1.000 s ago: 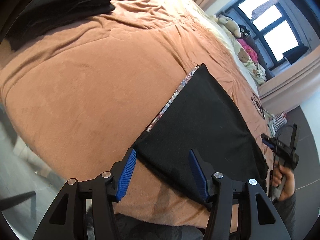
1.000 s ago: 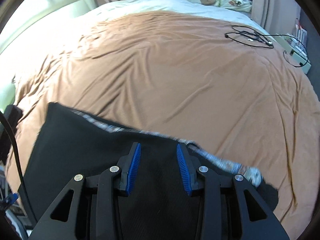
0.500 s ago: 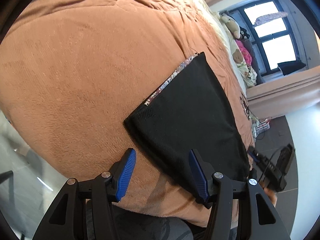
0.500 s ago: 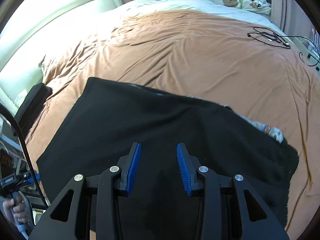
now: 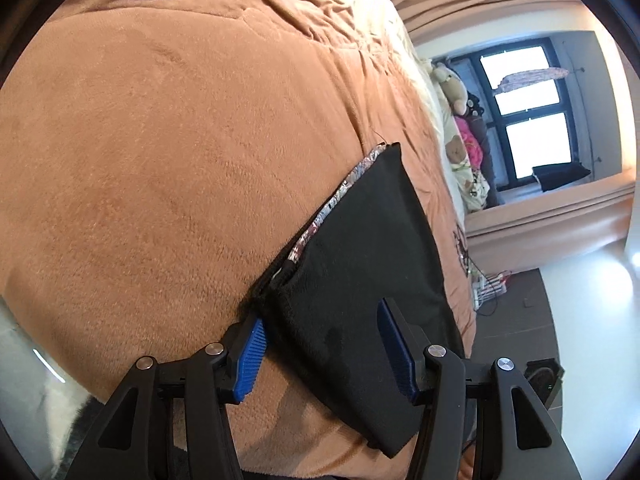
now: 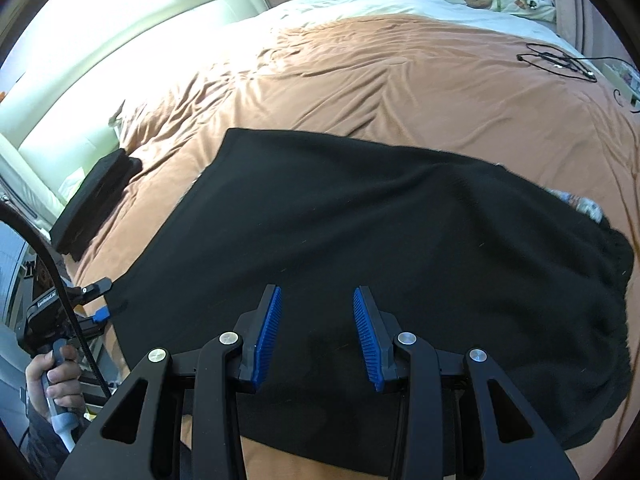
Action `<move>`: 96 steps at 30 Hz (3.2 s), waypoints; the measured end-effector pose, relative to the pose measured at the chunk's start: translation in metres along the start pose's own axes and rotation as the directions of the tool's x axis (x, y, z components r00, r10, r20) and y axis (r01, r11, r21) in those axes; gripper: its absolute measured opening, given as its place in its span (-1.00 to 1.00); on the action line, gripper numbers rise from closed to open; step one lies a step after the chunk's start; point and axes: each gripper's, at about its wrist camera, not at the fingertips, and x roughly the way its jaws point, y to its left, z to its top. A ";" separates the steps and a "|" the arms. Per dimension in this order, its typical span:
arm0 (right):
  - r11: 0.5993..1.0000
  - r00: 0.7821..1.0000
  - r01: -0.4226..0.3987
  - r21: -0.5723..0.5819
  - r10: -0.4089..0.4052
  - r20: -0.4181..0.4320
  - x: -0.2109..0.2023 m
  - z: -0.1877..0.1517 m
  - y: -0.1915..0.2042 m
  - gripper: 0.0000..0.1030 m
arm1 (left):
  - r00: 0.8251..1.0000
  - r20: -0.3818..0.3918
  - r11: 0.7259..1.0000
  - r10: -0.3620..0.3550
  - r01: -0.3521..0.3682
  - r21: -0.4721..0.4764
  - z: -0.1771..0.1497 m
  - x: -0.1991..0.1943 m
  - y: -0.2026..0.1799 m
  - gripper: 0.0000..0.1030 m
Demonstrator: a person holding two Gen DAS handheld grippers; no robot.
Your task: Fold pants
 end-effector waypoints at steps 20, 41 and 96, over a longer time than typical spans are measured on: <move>0.982 1.000 0.022 0.185 -0.019 -0.015 0.007 -0.054 0.015 -0.32 | 0.993 -0.020 0.993 -0.114 0.113 -0.027 -0.005 -0.002 0.006 -0.20; 0.985 0.997 0.062 0.160 -0.056 -0.045 -0.010 -0.043 0.032 -0.34 | 0.997 -0.008 0.995 -0.075 0.075 -0.058 -0.013 0.006 0.011 -0.85; 0.960 0.980 0.183 0.210 -0.160 -0.122 0.126 0.106 -0.045 -0.69 | 1.000 0.025 1.000 0.017 -0.016 -0.018 -0.013 0.024 -0.003 -0.79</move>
